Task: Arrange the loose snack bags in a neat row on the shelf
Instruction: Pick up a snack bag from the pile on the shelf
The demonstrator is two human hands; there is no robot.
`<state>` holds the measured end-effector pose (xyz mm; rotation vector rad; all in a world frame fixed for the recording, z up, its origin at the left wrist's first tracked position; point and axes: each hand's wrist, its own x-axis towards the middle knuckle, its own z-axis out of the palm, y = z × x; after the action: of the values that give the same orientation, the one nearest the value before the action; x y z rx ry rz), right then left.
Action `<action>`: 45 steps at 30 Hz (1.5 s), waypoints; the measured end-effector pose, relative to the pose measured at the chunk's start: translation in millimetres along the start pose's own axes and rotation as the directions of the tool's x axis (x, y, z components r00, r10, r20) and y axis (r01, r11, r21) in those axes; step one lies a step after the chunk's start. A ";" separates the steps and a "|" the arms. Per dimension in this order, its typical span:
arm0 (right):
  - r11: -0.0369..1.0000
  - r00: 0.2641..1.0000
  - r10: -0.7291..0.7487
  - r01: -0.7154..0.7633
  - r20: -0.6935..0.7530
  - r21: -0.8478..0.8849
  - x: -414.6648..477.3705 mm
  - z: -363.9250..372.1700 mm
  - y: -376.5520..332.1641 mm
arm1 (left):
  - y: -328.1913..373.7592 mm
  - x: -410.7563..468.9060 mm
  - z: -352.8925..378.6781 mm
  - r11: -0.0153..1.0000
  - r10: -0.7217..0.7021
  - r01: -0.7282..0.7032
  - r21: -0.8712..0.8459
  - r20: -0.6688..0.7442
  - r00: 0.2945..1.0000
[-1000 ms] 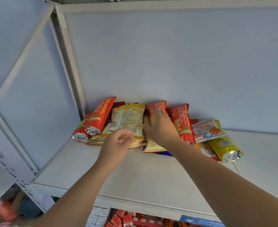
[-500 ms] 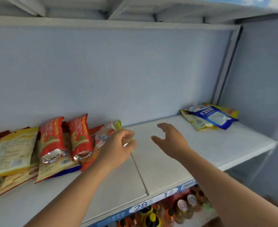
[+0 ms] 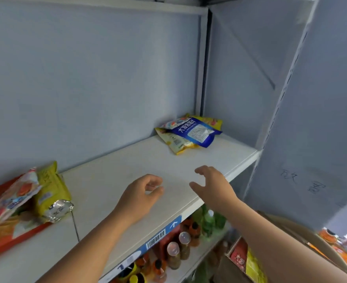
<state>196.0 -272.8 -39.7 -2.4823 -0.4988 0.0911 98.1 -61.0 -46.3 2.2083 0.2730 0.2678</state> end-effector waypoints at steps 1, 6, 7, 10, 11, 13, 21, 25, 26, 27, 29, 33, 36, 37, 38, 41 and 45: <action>1.000 1.000 0.004 -0.004 0.000 -0.019 7.2 0.1 4.6 | 0.8 9.0 3.3 1.000 0.002 -0.002 -0.003 -0.001 1.000; 0.992 0.999 0.032 -0.032 -0.003 -0.125 57.0 0.4 21.1 | -1.8 54.8 14.5 1.000 0.000 0.000 -0.021 0.028 1.000; 0.989 0.999 0.037 -0.038 -0.010 -0.144 69.3 -0.2 22.2 | -4.4 66.1 15.8 1.000 -0.006 0.006 -0.025 0.029 1.000; 0.973 0.998 0.041 -0.050 -0.044 -0.224 108.7 0.0 21.7 | -8.3 100.7 15.7 0.999 -0.015 0.016 -0.047 0.022 1.000; 0.963 0.998 0.041 -0.054 -0.053 -0.265 122.3 1.1 20.8 | -9.5 111.9 15.7 0.998 -0.017 0.018 -0.058 0.021 1.000; 0.937 0.997 0.042 -0.061 -0.062 -0.345 147.9 6.5 20.8 | -11.6 131.3 15.7 0.998 -0.012 0.015 -0.062 0.035 0.999; 0.905 0.992 0.125 -0.128 -0.033 -0.406 230.6 23.0 41.1 | -22.8 169.6 11.9 0.998 -0.033 0.038 -0.046 0.092 0.995; 0.874 0.997 0.078 -0.081 -0.027 -0.479 252.3 18.6 48.0 | -24.0 173.6 11.4 0.997 -0.043 0.048 -0.053 0.077 0.996; 0.868 0.997 0.072 -0.072 -0.020 -0.491 253.6 17.4 50.0 | -23.7 173.9 11.5 0.997 -0.045 0.049 -0.053 0.071 0.996; 0.864 0.998 0.070 -0.065 -0.008 -0.499 253.1 16.2 51.9 | -22.7 174.0 12.0 0.997 -0.050 0.053 -0.054 0.063 0.997; 0.862 0.998 0.065 -0.051 0.009 -0.504 249.0 13.2 56.5 | -20.4 174.9 14.4 0.997 -0.057 0.059 -0.048 0.048 0.997; 0.877 1.000 0.013 -0.025 -0.029 -0.480 226.3 2.3 68.1 | -7.3 181.0 25.3 0.996 -0.049 0.050 -0.070 0.015 0.999; 0.926 0.992 -0.018 -0.030 -0.124 -0.376 201.3 -16.2 78.2 | 8.4 189.4 35.8 0.986 -0.064 0.066 -0.153 0.018 0.998; 0.945 0.988 -0.007 -0.045 -0.157 -0.323 194.8 -23.6 82.8 | 14.8 192.5 39.4 0.980 -0.072 0.073 -0.182 0.015 0.997; 0.967 0.983 0.008 -0.055 -0.185 -0.250 189.0 -32.1 86.2 | 19.9 196.0 43.0 0.975 -0.076 0.077 -0.210 0.012 0.997; 0.984 0.979 0.048 -0.013 -0.197 0.179 177.4 -56.6 89.7 | 37.9 201.4 51.9 0.949 -0.088 0.087 -0.302 0.009 0.996; 0.503 0.994 0.090 -0.094 0.056 0.859 159.2 -79.6 76.7 | 60.7 204.8 59.0 0.899 -0.054 0.051 -0.435 0.006 0.999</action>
<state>383.0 -314.6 -10.8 -1.4852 -0.2136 0.3101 316.3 -82.4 -13.7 1.7540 0.2488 0.2763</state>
